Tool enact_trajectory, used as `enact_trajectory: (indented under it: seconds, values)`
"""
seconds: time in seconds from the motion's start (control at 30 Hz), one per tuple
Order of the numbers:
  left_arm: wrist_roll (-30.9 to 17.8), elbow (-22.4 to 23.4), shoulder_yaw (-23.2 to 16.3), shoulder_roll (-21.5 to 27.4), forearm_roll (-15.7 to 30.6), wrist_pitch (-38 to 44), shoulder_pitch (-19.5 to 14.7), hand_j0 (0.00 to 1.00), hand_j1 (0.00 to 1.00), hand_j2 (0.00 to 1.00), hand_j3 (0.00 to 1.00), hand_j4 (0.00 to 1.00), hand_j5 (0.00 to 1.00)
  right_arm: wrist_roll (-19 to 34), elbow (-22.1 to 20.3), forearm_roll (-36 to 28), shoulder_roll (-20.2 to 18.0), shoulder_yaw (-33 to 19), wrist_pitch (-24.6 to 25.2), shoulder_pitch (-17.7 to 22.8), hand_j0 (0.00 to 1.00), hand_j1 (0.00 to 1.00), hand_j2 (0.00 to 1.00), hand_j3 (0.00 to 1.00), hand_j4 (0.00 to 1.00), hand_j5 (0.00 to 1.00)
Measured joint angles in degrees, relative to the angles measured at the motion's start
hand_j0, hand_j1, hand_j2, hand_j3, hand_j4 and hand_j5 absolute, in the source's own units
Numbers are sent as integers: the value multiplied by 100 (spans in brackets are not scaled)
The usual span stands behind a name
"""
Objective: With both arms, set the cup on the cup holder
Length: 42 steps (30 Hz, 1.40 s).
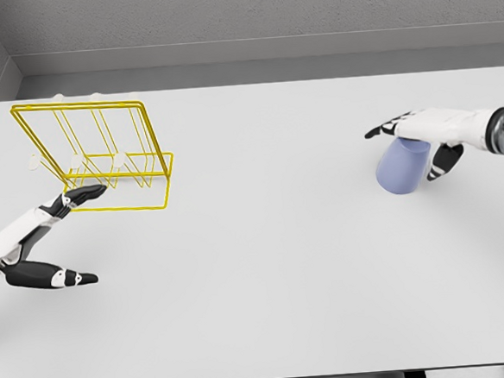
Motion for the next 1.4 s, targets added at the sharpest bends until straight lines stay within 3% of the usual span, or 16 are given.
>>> enact_trajectory:
  seconds: [0.47,0.5,0.53,0.57,1.0,1.03,1.07,1.4]
  values:
    - [0,2,-11,-6,6,0,0,100,100,100,100,100,100,0,267,-1,103,178,-1,-158,100,100,100,100,100,100]
    - [0,2,-11,-4,7,0,0,100,100,100,100,100,100,0,288,0,112,196,-4,-158,92,92,92,92,92,92]
    - [0,2,-11,-4,8,0,0,100,100,100,100,100,100,0,303,-3,118,208,-4,-158,70,70,70,70,70,70]
    - [0,2,-11,-5,8,0,0,100,100,100,100,100,100,0,312,-7,123,217,-4,-158,59,59,59,59,59,59]
    - [0,2,-11,-1,0,0,-9,100,100,100,100,100,100,-10,210,-19,132,200,2,-211,57,57,57,57,57,57]
    - [0,2,-11,-1,0,0,-9,100,100,100,100,100,100,-7,187,-20,131,191,3,-211,51,51,51,51,51,51]
    - [0,2,-11,-3,0,0,-9,100,100,100,100,100,100,-5,155,-19,128,183,4,-211,51,51,51,51,51,51]
    - [0,2,-11,5,8,0,-9,100,100,100,100,100,100,1,-541,-30,64,-109,-10,-220,55,55,55,55,55,55]
